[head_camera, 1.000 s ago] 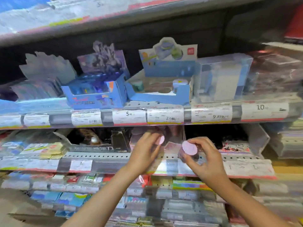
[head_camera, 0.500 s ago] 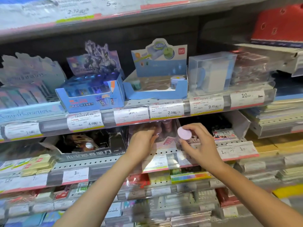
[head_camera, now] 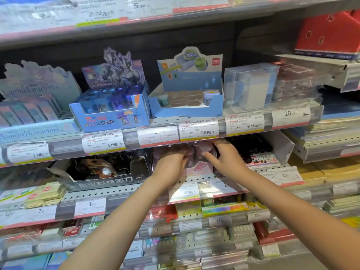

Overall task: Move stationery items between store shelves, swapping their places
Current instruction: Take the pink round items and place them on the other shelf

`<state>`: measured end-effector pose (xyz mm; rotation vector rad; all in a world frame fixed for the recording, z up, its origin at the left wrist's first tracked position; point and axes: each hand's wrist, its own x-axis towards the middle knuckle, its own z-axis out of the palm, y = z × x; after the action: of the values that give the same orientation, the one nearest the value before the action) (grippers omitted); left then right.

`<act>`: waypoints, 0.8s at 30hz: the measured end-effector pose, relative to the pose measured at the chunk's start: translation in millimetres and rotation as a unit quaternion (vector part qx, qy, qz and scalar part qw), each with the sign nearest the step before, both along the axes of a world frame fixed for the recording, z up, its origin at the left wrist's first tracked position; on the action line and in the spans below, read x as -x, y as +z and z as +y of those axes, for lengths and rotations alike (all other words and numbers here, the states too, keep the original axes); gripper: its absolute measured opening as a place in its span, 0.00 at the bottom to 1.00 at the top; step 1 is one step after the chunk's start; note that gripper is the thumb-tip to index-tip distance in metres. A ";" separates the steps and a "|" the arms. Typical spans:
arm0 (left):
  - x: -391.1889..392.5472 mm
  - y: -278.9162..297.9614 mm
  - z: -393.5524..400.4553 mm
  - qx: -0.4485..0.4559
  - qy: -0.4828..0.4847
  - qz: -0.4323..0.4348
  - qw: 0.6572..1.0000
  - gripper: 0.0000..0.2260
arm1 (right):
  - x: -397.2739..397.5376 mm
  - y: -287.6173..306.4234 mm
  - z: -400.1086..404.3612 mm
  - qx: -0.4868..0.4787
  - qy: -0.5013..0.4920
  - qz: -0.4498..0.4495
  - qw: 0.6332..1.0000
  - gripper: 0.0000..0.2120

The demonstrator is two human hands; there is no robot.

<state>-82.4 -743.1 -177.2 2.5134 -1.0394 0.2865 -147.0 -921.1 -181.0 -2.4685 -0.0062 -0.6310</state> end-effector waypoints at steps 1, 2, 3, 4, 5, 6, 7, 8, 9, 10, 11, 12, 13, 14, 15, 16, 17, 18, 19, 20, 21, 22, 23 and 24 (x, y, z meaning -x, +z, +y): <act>0.0 0.6 0.1 0.003 -0.005 0.001 1.000 0.14 | -1.5 0.7 0.3 -0.005 0.010 -0.001 1.000 0.18; -0.7 0.6 0.2 0.004 -0.008 0.004 1.000 0.14 | -3.2 1.0 0.4 -0.009 0.021 -0.003 1.000 0.18; -1.7 0.1 0.2 0.006 -0.011 0.003 1.000 0.14 | -4.4 1.4 0.6 -0.010 0.027 0.001 1.000 0.18; -3.2 -0.5 0.4 0.008 -0.015 0.000 1.000 0.14 | -5.7 0.9 0.2 -0.010 0.032 0.003 0.999 0.18; -4.4 -0.9 0.4 0.009 -0.018 -0.002 1.000 0.15 | -6.2 0.5 -0.3 -0.008 0.037 0.004 0.999 0.18; -4.9 -0.9 0.8 0.010 -0.018 -0.002 1.000 0.15 | -7.0 -0.3 -1.1 -0.005 0.043 -0.001 0.999 0.17; -5.4 -1.3 1.1 0.012 -0.017 -0.001 1.000 0.14 | -7.3 -0.4 -1.9 0.000 0.049 -0.003 0.999 0.17; -5.8 -1.7 1.4 0.013 -0.016 0.002 1.000 0.14 | -7.5 0.0 -2.5 0.006 0.054 -0.008 0.999 0.16; -5.7 -1.8 1.8 0.012 -0.014 0.003 1.000 0.14 | -7.5 0.5 -3.2 0.013 0.057 -0.011 0.998 0.16; -5.6 -1.9 1.9 0.007 -0.010 0.004 1.000 0.14 | -8.2 0.2 -4.2 0.021 0.062 -0.016 0.998 0.15; -5.1 -2.1 2.3 0.002 -0.008 0.001 1.000 0.14 | -9.2 -0.5 -5.2 0.028 0.065 -0.014 0.997 0.14; -5.3 -2.4 2.3 0.000 -0.007 0.000 1.000 0.14 | -10.9 -1.7 -5.8 0.032 0.068 -0.011 0.997 0.14; -5.6 -2.6 2.3 -0.001 -0.006 0.000 1.000 0.14 | -12.3 -2.8 -6.5 0.033 0.069 -0.005 0.997 0.14; -5.5 -2.5 2.2 0.001 -0.003 0.002 1.000 0.14 | -13.7 -3.6 -7.1 0.034 0.071 -0.002 0.997 0.14; -5.7 -2.9 2.1 0.001 -0.001 0.005 1.000 0.13 | -14.2 -3.7 -7.3 0.034 0.072 0.002 0.997 0.15; -5.3 -2.7 2.0 0.001 0.000 0.006 1.000 0.13 | -14.3 -3.7 -7.1 0.032 0.074 0.005 0.997 0.15; -5.2 -2.9 1.8 0.000 0.001 0.006 1.000 0.13 | -13.8 -3.4 -6.8 0.030 0.075 0.007 0.997 0.16; -4.8 -2.7 1.7 -0.001 0.001 0.003 1.000 0.13 | -13.4 -3.0 -6.6 0.027 0.077 0.008 0.997 0.16; -4.2 -2.8 1.6 0.001 0.000 0.001 1.000 0.13 | -12.8 -2.6 -6.2 0.026 0.077 0.010 0.997 0.16; -4.0 -3.1 1.5 0.003 -0.001 -0.001 1.000 0.14 | -12.2 -2.4 -5.4 0.028 0.076 0.011 0.997 0.15; -3.6 -3.2 1.6 0.004 -0.001 -0.003 1.000 0.15 | -11.4 -2.4 -4.4 0.032 0.074 0.011 0.997 0.14; -3.4 -3.1 1.6 0.002 0.001 -0.004 1.000 0.16 | -11.3 -2.8 -3.8 0.037 0.072 0.008 0.997 0.13; -3.5 -3.0 1.9 -0.001 0.003 -0.001 1.000 0.18 | -11.0 -2.9 -3.1 0.041 0.069 0.007 0.997 0.13; -3.0 -2.4 2.2 -0.003 0.005 0.001 1.000 0.20 | -10.7 -2.4 -2.6 0.045 0.067 0.007 0.997 0.14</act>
<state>-79.4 -740.9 -179.5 2.5231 -1.0295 0.2849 -136.2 -923.7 -183.3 -2.5338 -0.1960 -0.5660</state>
